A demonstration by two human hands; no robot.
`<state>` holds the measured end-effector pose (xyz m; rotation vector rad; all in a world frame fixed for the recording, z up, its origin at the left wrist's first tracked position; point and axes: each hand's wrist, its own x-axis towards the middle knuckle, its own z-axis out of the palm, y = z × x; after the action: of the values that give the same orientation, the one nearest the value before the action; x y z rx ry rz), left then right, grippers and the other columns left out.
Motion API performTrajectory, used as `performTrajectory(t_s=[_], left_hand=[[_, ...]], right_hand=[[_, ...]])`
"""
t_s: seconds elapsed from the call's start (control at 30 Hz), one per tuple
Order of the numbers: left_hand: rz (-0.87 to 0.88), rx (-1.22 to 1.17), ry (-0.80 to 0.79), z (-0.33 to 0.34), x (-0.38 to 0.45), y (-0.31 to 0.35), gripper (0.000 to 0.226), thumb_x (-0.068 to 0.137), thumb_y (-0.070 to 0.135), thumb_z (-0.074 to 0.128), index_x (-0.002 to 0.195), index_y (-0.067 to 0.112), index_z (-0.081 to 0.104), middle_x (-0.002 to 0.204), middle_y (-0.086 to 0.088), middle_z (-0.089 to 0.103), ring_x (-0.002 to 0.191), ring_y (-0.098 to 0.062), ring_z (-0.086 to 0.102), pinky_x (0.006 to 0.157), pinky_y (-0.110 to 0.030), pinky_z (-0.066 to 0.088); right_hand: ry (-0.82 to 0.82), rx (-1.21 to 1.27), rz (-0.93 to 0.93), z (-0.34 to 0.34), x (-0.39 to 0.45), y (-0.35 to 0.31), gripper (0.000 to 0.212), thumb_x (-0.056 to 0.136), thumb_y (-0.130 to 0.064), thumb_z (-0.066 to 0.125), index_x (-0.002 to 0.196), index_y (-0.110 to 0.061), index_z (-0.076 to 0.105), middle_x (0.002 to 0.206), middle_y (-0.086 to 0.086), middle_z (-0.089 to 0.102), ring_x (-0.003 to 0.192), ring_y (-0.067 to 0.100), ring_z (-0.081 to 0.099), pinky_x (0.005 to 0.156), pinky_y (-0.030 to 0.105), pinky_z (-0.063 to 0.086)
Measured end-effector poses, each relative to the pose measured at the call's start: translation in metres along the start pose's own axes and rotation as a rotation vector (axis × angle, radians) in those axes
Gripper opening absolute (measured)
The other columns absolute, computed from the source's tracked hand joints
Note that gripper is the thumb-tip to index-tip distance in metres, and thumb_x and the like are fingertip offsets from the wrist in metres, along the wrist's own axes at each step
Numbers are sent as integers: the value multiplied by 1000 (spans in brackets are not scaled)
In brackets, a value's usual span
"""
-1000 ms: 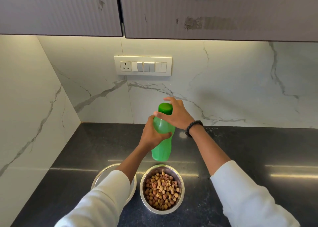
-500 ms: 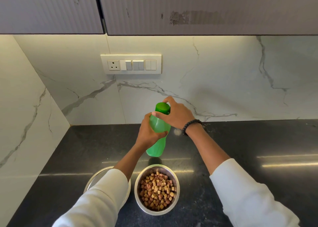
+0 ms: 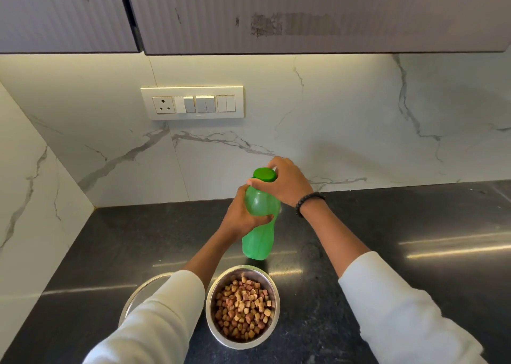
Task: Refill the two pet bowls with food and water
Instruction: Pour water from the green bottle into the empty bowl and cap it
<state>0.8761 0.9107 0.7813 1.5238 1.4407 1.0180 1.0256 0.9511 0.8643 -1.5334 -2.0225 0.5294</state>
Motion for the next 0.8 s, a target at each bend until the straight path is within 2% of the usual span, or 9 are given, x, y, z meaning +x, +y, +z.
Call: performTrajectory(t_s=[0.1,0.2,0.27,0.37,0.47,0.57,0.63,0.73,0.8], left_hand=[[34,39,62,17,4,4,97,58,41,90,137,31,34,126,7,53,109,-11,57,82,-27,49],[48,39,96,27,13,4,94,58,40,89,134,31,35,126,4,53,110,-14,57,82,-28,50],[35,38,85,30,21,3,93,58,40,89,132,34,33,126,4,52,109,-15,57,80,-26,50],[32,22,51,40,29,1,93,57,41,89,130,39,32,124,8,51,108,-12,57,76,-22,47],[14,-19,34,55,39,1,95,55,43,90,129,41,31,120,12,53,106,-8,57,74,-20,48],[-26,-47,41,62,51,-1,95,55,44,90,129,39,31,121,9,55,105,-11,59,76,-24,51],[-39,-45,33,63,59,-6,92,57,40,90,127,40,31,118,7,56,103,-11,60,74,-24,51],[-37,-28,13,67,67,-11,90,59,34,92,123,42,30,114,11,56,100,-8,59,72,-23,51],[-32,-26,14,71,75,-13,88,62,30,92,125,37,32,117,9,55,104,-9,59,77,-25,53]], right_hand=[[177,-238,144,7,-3,0,71,73,-78,56,109,-18,49,106,1,53,86,22,58,67,35,48],[17,54,129,-2,3,8,70,79,-69,62,128,-22,45,124,3,48,107,22,57,89,41,52],[-112,153,30,-15,9,18,62,84,-52,68,138,-29,46,134,3,51,121,20,53,100,36,46],[6,-110,33,-20,11,28,51,81,-59,67,121,-28,58,117,1,58,105,19,57,89,34,50],[-5,-132,148,-17,16,35,67,79,-75,58,125,-26,53,120,4,48,104,23,55,90,41,52],[-177,95,87,-20,23,48,63,87,-50,66,143,-31,45,141,7,42,128,25,47,107,41,44],[-186,25,30,-20,27,57,60,84,-33,72,138,-31,48,136,6,52,124,26,51,102,40,47],[-57,-192,103,-12,29,58,61,76,-57,73,121,-26,46,114,4,53,98,26,58,81,41,54],[-52,-220,130,-5,35,59,72,76,-68,67,129,-25,42,122,6,49,103,28,57,86,45,54]])
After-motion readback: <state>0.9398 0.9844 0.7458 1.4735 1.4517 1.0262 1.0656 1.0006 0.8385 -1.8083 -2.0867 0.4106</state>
